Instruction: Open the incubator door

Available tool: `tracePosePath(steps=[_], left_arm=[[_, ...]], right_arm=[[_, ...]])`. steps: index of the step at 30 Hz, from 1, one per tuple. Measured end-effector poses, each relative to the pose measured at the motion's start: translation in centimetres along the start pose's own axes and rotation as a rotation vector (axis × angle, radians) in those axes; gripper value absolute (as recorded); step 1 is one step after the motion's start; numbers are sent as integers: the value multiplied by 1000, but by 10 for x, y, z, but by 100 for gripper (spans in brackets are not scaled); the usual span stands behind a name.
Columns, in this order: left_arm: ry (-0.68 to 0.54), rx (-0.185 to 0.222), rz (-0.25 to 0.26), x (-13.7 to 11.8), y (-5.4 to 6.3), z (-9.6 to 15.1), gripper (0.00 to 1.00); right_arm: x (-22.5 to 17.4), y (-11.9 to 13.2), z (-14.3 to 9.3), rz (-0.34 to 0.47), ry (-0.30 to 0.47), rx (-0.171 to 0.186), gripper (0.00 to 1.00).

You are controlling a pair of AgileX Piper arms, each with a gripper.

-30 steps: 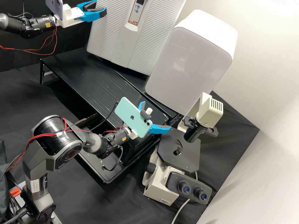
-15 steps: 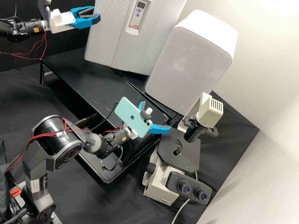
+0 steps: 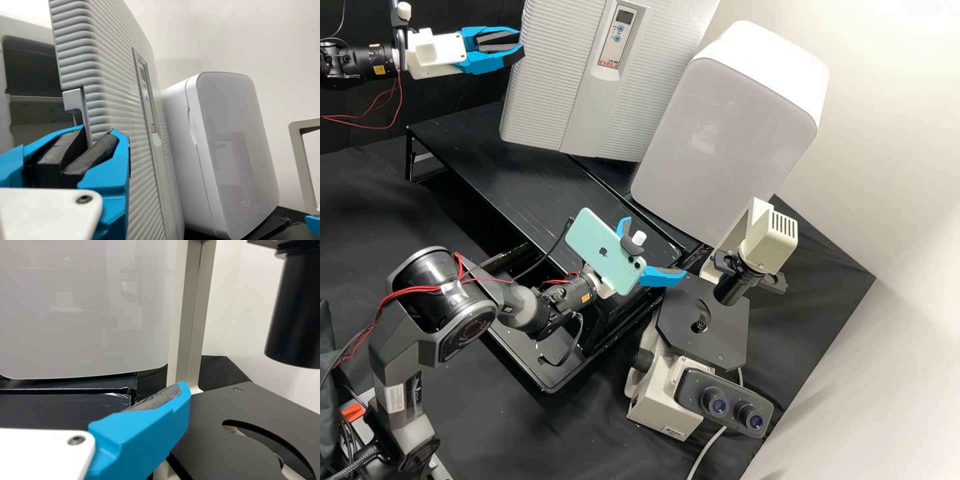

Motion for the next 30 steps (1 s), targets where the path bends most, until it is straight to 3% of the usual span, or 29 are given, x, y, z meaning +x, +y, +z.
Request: tracePosePath(steps=[11,30], left_arm=[[61,2,-86,-7,-10,-6,0],[124,14,-86,-37,-2,1,0]], right_arm=[[0,0,0,0,0,0,100],[0,0,0,0,0,0,100]])
